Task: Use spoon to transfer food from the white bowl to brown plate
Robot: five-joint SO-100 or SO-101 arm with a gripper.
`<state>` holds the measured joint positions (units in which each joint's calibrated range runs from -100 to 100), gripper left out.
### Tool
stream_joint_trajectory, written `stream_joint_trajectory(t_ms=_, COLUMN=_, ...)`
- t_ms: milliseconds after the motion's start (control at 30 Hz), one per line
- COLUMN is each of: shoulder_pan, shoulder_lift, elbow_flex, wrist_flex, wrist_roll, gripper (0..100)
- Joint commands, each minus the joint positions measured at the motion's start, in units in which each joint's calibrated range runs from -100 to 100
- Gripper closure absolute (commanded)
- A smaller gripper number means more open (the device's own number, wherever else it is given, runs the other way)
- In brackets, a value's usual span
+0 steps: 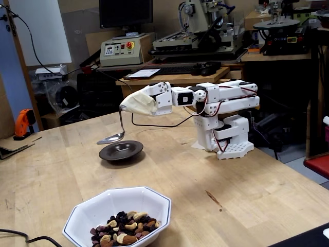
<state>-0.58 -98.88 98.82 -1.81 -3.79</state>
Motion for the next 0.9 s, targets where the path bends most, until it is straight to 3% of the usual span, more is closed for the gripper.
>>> stream_joint_trajectory(t_ms=0, shoulder_pan=-0.01, shoulder_lift=-0.09, elbow_flex=0.29, wrist_flex=-1.36, wrist_roll=0.29, gripper=96)
stream_joint_trajectory(t_ms=200, shoulder_pan=-0.08, shoulder_lift=0.08, elbow_flex=0.29, wrist_flex=-1.28, wrist_roll=0.83, gripper=96)
stream_joint_trajectory(t_ms=433, shoulder_pan=-0.45, shoulder_lift=8.55, elbow_flex=0.29, wrist_flex=-1.99, wrist_roll=5.71, gripper=96)
stream_joint_trajectory(t_ms=867, shoulder_pan=-0.45, shoulder_lift=13.09, elbow_flex=-0.95, wrist_flex=-2.15, wrist_roll=-0.29, gripper=96)
